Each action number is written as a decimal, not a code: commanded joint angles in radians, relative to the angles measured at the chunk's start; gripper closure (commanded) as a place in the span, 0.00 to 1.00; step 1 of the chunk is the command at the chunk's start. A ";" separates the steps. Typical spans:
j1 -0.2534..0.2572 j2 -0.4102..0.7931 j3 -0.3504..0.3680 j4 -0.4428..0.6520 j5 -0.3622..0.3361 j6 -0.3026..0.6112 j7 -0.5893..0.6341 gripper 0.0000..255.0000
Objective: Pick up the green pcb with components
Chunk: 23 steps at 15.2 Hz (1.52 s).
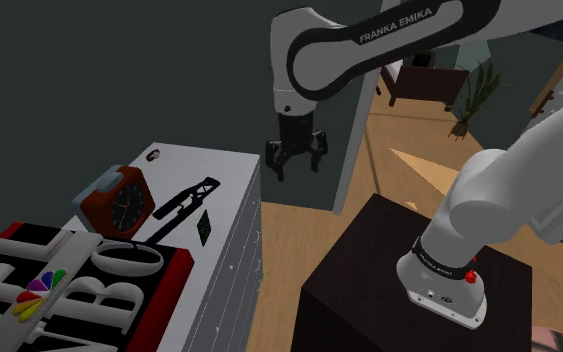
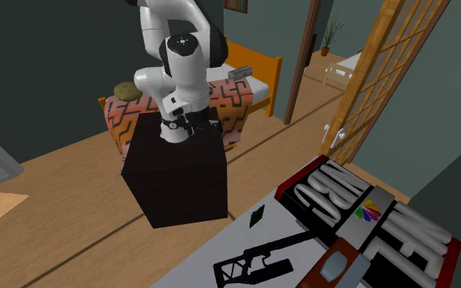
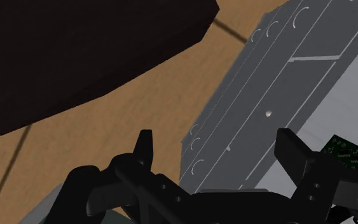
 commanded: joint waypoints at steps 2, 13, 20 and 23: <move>-0.002 0.111 0.047 0.040 0.011 0.081 0.110 0.00; 0.022 0.556 0.115 0.301 -0.088 0.290 0.505 0.00; 0.095 0.836 0.067 0.548 -0.168 0.341 0.715 0.00; 0.129 0.951 0.038 0.673 -0.186 0.343 0.786 0.00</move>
